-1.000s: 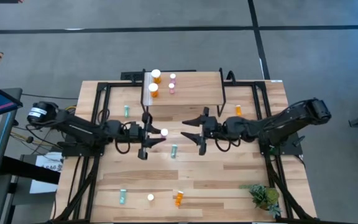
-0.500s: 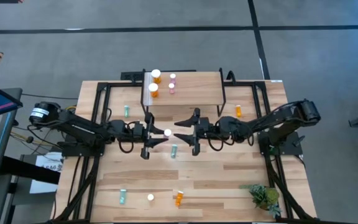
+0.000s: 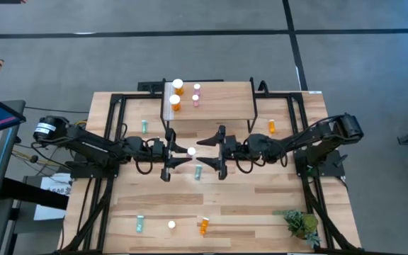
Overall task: Pick and place medicine bottles onto shelf by color
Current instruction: Put the small pink pill bottle aligned with the other small pink bottles on the shelf
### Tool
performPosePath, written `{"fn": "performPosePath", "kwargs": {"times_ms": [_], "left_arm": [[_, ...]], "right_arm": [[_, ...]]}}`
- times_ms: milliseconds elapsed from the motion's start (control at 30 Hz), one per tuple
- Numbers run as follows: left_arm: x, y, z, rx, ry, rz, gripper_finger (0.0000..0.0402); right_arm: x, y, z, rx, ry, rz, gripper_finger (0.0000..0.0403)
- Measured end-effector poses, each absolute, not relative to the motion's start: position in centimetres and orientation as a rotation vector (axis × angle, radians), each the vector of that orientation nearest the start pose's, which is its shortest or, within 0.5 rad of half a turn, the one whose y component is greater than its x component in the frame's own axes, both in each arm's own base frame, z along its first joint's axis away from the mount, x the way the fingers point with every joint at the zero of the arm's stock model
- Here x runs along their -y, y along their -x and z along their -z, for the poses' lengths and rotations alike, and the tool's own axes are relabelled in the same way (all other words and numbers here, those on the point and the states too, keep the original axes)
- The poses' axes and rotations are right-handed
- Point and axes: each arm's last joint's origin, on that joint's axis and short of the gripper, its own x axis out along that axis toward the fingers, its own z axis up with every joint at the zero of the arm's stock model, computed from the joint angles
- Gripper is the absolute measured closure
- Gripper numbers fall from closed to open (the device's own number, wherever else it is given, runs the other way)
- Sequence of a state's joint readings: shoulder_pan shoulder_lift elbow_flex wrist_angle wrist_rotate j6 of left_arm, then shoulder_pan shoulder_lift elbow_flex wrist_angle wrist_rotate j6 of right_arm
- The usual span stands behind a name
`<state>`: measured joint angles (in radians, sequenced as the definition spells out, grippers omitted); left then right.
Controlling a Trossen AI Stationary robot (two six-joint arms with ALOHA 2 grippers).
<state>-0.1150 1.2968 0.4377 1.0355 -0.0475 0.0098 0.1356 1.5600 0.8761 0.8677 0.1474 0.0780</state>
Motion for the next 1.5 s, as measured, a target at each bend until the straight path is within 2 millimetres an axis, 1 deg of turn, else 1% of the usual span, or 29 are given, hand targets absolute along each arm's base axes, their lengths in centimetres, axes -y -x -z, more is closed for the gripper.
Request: {"fn": "performPosePath", "kwargs": {"times_ms": [267,367,700,767,900,1033,1100,1233,1367,1433,1500], "left_arm": [[2.7,-24.8,-22.8,0.176,0.011,0.067,0.0315],[2.7,-24.8,-22.9,0.177,0.011,0.067,0.0315],[2.7,-24.8,-22.8,0.173,0.012,0.067,0.0315],[2.7,-24.8,-22.8,0.169,0.015,0.067,0.0315],[2.7,-24.8,-22.7,0.161,0.014,0.067,0.0315],[2.8,-24.8,-22.7,0.157,0.02,0.091,0.0315],[2.8,-24.8,-22.7,0.156,0.022,0.102,0.0315],[2.8,-24.8,-22.6,0.153,0.022,0.105,0.0315],[2.8,-24.8,-22.6,0.15,0.021,0.105,0.0315],[2.8,-24.8,-22.6,0.148,0.022,0.105,0.0315],[2.8,-24.8,-22.6,0.147,0.023,0.107,0.0315]], "right_arm": [[-4.2,-33.7,-28.0,0.214,-0.109,0.004,0.0086],[-4.1,-33.6,-28.4,0.259,-0.109,0.003,0.0083],[-4.0,-33.6,-28.9,0.288,-0.094,0.004,0.0083],[-4.4,-33.9,-29.3,0.26,-0.086,0.016,0.0083],[-5.5,-34.5,-30.6,0.216,-0.04,0.012,0.0083],[-6.2,-34.6,-31.3,0.22,-0.035,0.005,0.0083],[-6.1,-34.6,-31.1,0.203,-0.036,0.041,0.0083],[-5.8,-35.7,-29.2,0.16,-0.035,0.082,0.0083],[-5.4,-36.8,-29.0,0.176,-0.037,0.097,0.0083],[-5.3,-37.2,-28.6,0.162,-0.035,0.1,0.0083],[-5.3,-37.2,-28.3,0.144,-0.031,0.1,0.0083]]}}
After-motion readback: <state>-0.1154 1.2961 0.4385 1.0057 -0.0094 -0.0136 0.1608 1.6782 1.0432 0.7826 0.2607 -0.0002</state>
